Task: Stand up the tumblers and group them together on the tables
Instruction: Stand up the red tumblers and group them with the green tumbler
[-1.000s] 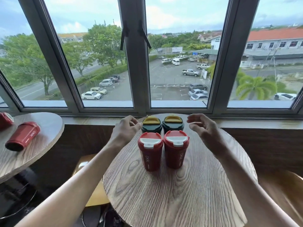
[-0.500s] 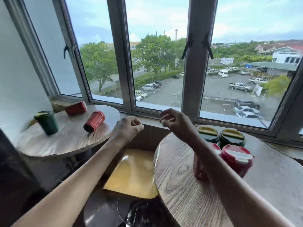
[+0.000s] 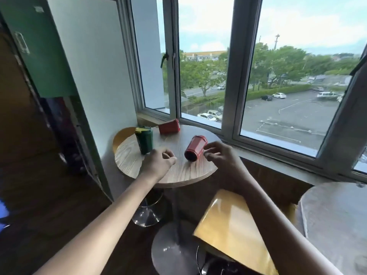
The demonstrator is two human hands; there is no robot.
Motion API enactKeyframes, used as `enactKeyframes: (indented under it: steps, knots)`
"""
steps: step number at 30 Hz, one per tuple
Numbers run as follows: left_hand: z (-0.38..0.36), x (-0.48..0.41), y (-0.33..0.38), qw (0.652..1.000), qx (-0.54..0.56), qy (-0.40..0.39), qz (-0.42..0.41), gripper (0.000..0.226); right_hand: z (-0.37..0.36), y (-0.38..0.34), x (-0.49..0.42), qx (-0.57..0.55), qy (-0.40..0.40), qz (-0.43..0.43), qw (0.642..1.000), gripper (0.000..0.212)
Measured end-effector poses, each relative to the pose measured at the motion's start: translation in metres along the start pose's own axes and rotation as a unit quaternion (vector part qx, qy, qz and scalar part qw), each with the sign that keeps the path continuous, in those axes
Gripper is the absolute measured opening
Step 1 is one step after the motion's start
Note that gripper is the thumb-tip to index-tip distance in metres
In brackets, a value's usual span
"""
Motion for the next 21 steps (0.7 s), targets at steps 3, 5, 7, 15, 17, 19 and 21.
enactKeyframes:
  steps: [3,5,7,15,17,19,21]
  knots:
    - [0.0,-0.04,-0.045,0.999,0.007,-0.002,0.037,0.008,-0.029,0.011,-0.042,-0.004,0.006,-0.014,1.0,0.022]
    - [-0.003,-0.072,-0.072,0.998,0.007,-0.004,0.056,0.01,-0.045,0.023,-0.073,0.002,0.024,-0.025,0.999,0.021]
    - [-0.008,-0.105,-0.095,0.997,0.007,-0.006,0.076,0.017,-0.058,0.039,-0.104,0.007,0.053,-0.045,0.998,0.021]
    - [-0.028,-0.226,-0.177,0.982,0.062,-0.029,0.176,0.085,-0.091,0.074,-0.19,0.122,0.157,-0.168,0.965,0.048]
    - [-0.034,-0.245,-0.191,0.981,0.097,-0.029,0.165,0.1,-0.098,0.08,-0.2,0.148,0.18,-0.214,0.949,0.059]
    - [-0.045,-0.261,-0.209,0.985,0.115,-0.045,0.118,0.108,-0.105,0.086,-0.207,0.176,0.203,-0.244,0.932,0.067]
    - [-0.057,-0.277,-0.224,0.987,0.122,-0.068,0.079,0.102,-0.11,0.096,-0.214,0.186,0.234,-0.259,0.918,0.072]
Point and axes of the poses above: each hand's wrist, its own x-axis away from the middle knuckle, its own z-axis out of the back of the hand, y = z × x, the point moved 2 cm from there along -x, towards the middle knuckle, and after that the axes turned 10 degrees about -x, right-handed, at the moved point
